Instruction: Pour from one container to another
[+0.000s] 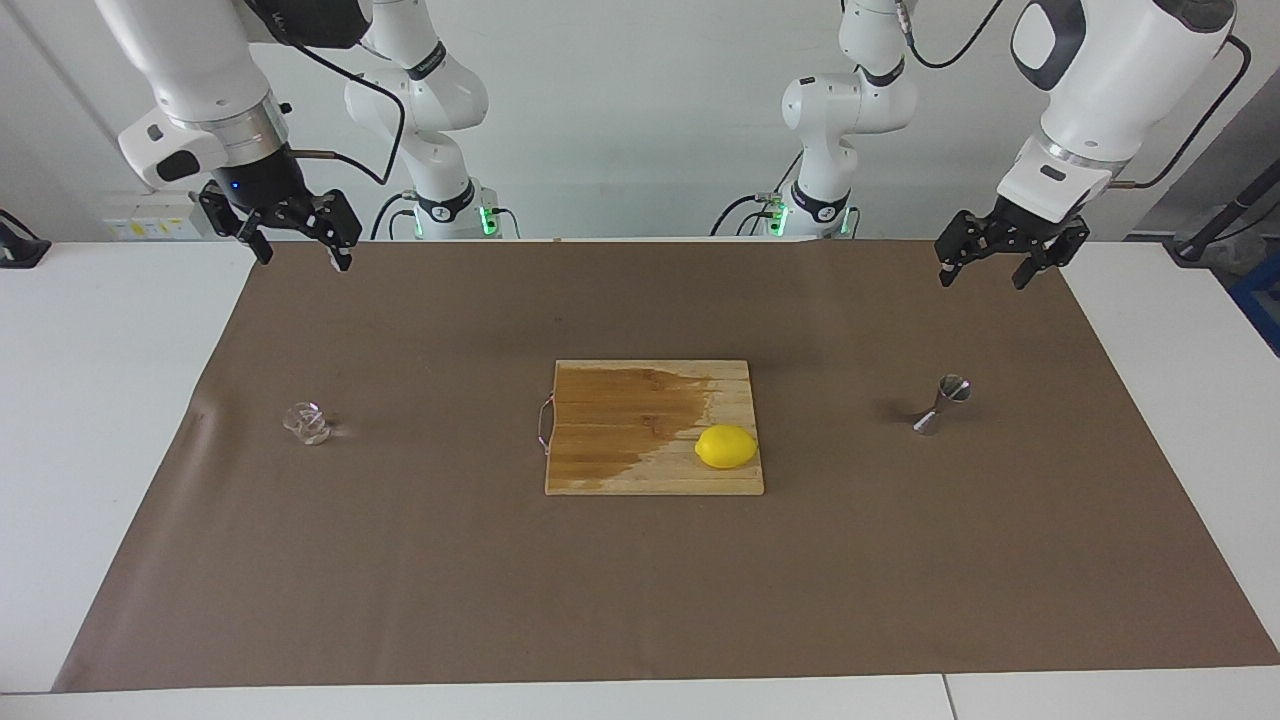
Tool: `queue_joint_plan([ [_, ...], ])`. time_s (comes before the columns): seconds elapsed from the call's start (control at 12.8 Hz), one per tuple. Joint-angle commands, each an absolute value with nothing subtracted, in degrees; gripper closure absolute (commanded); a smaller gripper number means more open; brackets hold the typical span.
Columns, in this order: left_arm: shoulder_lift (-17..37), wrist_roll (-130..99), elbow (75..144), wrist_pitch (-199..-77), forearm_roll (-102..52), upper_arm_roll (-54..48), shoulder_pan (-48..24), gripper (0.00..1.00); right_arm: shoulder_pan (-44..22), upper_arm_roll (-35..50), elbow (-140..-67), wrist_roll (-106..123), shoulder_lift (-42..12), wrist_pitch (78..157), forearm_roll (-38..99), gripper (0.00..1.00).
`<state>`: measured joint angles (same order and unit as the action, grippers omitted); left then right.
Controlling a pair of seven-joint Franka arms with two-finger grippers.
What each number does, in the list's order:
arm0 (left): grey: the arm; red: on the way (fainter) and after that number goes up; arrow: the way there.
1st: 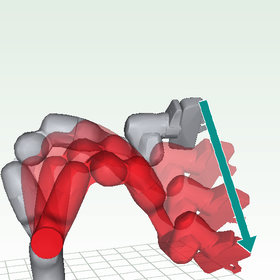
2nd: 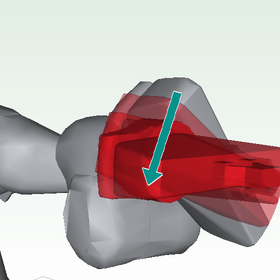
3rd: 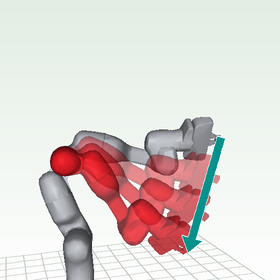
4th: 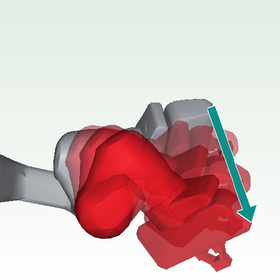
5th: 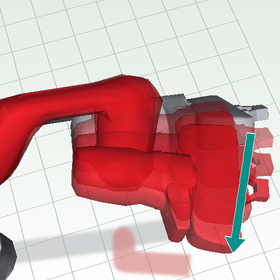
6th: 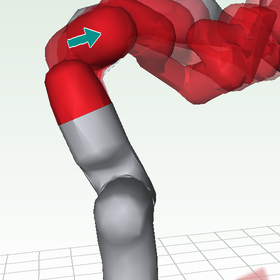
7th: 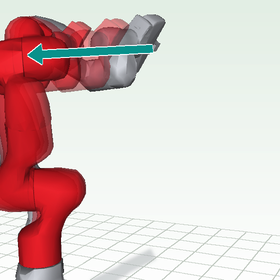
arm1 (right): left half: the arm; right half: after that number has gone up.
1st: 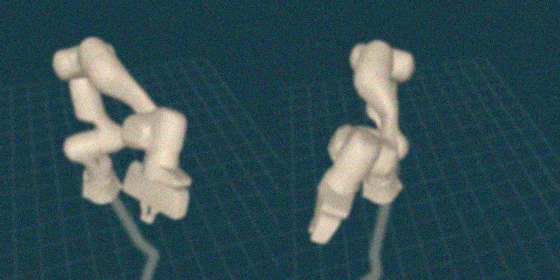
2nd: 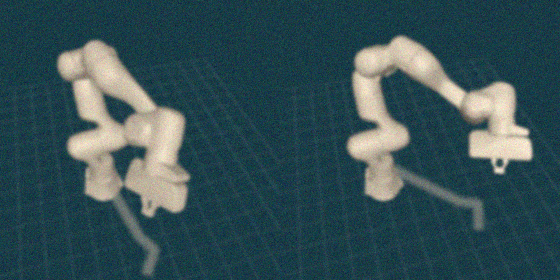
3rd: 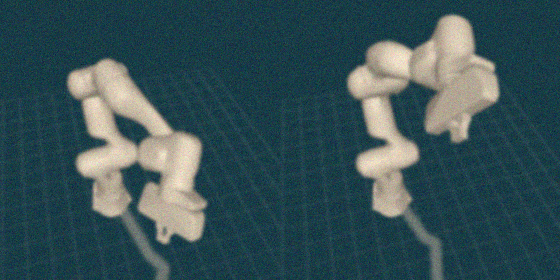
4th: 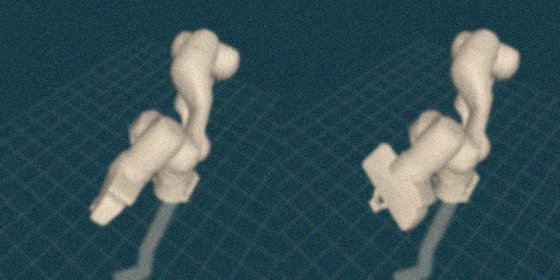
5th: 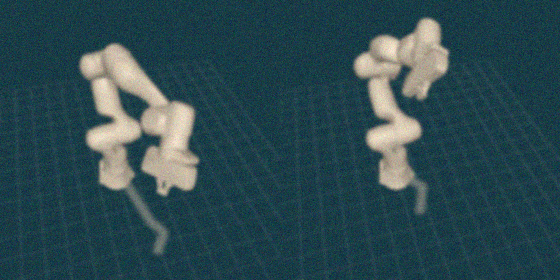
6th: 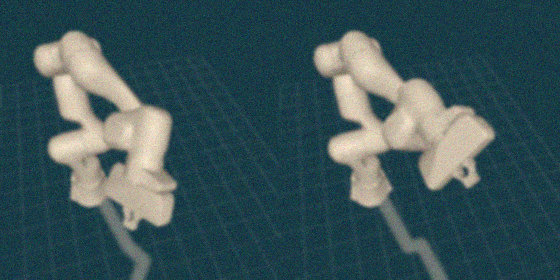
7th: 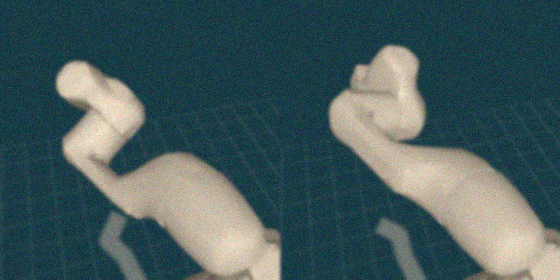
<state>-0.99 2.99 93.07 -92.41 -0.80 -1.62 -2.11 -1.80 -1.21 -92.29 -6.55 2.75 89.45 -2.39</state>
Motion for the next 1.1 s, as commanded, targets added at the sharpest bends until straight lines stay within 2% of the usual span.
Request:
queue_joint_plan([
  [0.0, -1.67, 3.87, 93.25, -92.20, -1.49, -1.49, -2.11, 0.00, -1.06, -0.70, -91.67, -3.79, 2.81, 88.33, -1.76, 0.00],
  [0.7, -3.69, 4.22, 94.66, -92.46, -1.58, -2.20, -3.43, 0.00, -1.14, -0.88, -91.76, -0.79, 2.72, 88.24, -1.76, 0.00],
  [1.02, -6.41, 3.78, 100.88, -93.77, -9.89, -1.50, -0.89, 0.00, -1.14, -0.88, -91.76, -0.53, 2.72, 88.24, -1.76, 0.00],
])
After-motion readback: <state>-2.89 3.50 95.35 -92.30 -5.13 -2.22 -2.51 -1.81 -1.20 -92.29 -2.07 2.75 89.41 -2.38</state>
